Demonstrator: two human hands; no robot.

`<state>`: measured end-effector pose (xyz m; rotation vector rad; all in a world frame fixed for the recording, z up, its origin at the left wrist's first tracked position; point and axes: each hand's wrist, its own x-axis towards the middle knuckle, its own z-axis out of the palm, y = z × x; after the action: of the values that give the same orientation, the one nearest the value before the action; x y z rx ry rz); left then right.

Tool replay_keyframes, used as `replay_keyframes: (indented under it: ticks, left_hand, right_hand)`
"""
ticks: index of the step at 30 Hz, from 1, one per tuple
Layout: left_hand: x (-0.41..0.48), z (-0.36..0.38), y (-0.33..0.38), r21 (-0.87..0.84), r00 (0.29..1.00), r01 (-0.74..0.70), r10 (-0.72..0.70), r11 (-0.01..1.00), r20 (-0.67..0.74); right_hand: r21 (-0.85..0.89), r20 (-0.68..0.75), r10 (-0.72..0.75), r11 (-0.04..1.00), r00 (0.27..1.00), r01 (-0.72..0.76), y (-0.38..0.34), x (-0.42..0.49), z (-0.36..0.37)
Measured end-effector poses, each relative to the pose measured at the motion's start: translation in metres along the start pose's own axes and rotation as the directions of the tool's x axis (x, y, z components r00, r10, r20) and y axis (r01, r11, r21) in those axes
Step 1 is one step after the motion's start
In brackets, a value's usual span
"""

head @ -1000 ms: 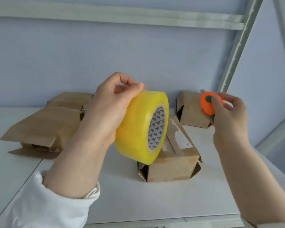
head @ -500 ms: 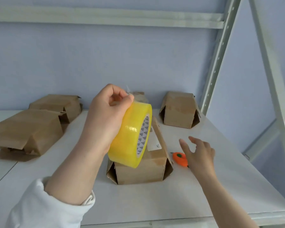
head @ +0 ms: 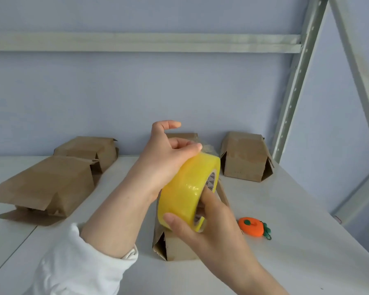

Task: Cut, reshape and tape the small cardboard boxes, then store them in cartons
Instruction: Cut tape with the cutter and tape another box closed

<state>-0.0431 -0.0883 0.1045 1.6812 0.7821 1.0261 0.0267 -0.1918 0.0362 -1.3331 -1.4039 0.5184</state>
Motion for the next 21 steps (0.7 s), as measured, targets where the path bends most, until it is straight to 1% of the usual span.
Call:
replay_keyframes:
  ticks: [2,5,7,9,10,11,12,14,17,19,21]
  left_hand:
    - [0.007,-0.007,0.002,0.053,0.995,-0.011,0.006,0.999,0.097]
    - [0.022,-0.016,0.003,0.099,0.966,-0.046,0.019,0.994,0.256]
    - [0.031,-0.017,-0.001,0.108,0.956,-0.086,0.051,0.990,0.288]
    - [0.041,-0.015,-0.007,0.097,0.953,-0.143,0.110,0.985,0.283]
    - [0.046,-0.014,-0.010,0.078,0.951,-0.171,0.144,0.982,0.272]
    - [0.052,-0.013,-0.013,0.060,0.951,-0.196,0.175,0.979,0.256]
    - [0.057,-0.013,-0.016,0.044,0.950,-0.218,0.202,0.975,0.239]
    - [0.067,-0.012,-0.025,0.012,0.952,-0.229,0.222,0.973,0.211]
    - [0.078,-0.008,-0.042,-0.075,0.972,-0.124,0.136,0.989,0.189]
    - [0.087,-0.007,-0.048,-0.167,0.987,-0.073,0.096,0.983,0.130]
    - [0.102,-0.008,-0.051,-0.202,0.993,-0.072,0.088,0.977,0.072]
  right_hand:
    - [0.024,0.051,0.008,1.000,0.999,-0.009,0.002,0.004,-0.004]
    - [0.022,0.113,0.034,0.999,0.993,-0.037,0.006,0.011,-0.014]
    - [0.010,0.152,0.051,0.999,0.987,-0.053,0.009,0.013,-0.020]
    - [-0.147,0.167,0.056,0.989,0.984,-0.032,0.016,0.013,-0.018]
    - [-0.235,0.144,0.051,0.972,0.988,-0.016,0.020,0.013,-0.015]
    - [-0.274,0.100,0.041,0.962,0.994,-0.012,0.022,0.014,-0.012]
    - [-0.257,0.050,0.025,0.966,0.998,-0.012,0.023,0.014,-0.009]
    - [-0.133,-0.037,0.016,0.991,0.999,-0.021,0.017,0.014,-0.007]
    - [0.096,-0.206,0.054,0.995,0.977,-0.034,-0.001,0.017,-0.010]
    - [0.205,-0.310,0.158,0.974,0.937,-0.097,-0.008,0.021,-0.012]
    - [0.230,-0.341,0.273,0.952,0.900,-0.201,-0.010,0.024,-0.013]
